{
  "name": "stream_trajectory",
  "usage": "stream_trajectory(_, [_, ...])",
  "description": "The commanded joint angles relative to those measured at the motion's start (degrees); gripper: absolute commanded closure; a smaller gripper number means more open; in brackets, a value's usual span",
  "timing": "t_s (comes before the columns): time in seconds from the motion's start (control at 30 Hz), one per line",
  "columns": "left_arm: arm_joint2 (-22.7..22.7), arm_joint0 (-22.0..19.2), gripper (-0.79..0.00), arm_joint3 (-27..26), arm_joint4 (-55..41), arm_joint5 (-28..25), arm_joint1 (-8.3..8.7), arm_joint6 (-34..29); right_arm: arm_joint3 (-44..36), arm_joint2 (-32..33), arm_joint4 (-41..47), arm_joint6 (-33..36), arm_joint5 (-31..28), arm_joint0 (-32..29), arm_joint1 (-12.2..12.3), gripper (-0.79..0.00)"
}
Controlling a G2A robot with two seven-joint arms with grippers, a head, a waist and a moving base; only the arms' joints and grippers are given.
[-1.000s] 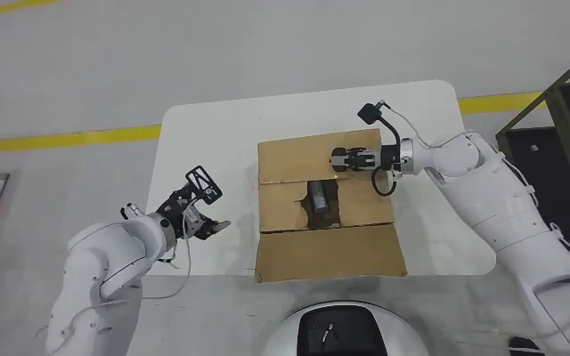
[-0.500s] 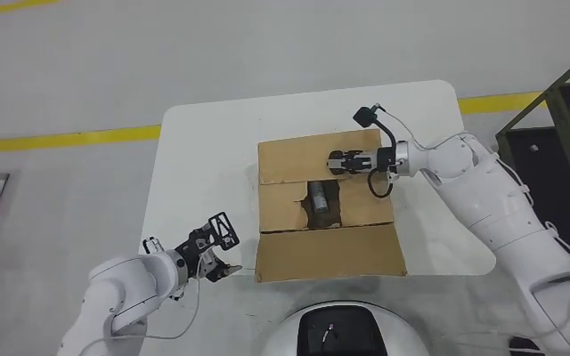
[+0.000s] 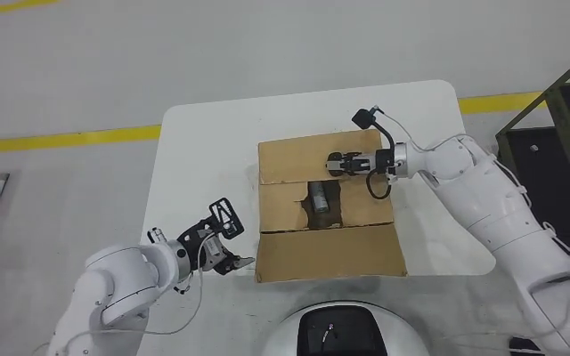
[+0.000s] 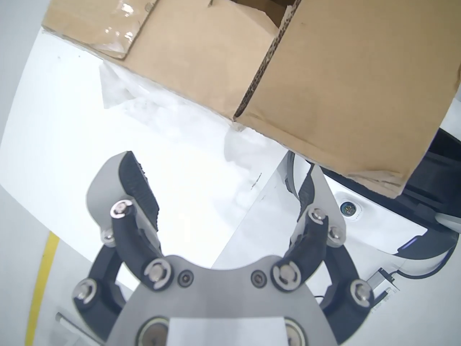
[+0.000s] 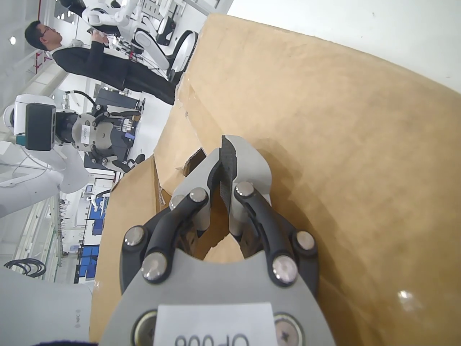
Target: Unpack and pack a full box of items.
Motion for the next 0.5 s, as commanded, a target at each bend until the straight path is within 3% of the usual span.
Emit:
stream_trajectory(0.0, [0.19, -0.94, -0.785, 0.20, -0.84, 0.62, 0.02, 0.40, -0.05, -0.13, 0.06, 0.02, 0.00, -0.06, -0.03, 0.000])
stream_trajectory(0.2, [1.02, -3.66, -0.785, 0.62, 1.55, 1.14, 0.23, 0.10, -0.15, -0.26, 0.19, 0.01, 0.13, -0.13, -0.05, 0.000])
stream_trajectory(0.47, [2.73, -1.82, -0.785, 4.07, 8.08, -2.29, 0.80, -0.76, -0.32, 0.21, 0.05, -0.01, 0.17, -0.53, 0.22, 0.000])
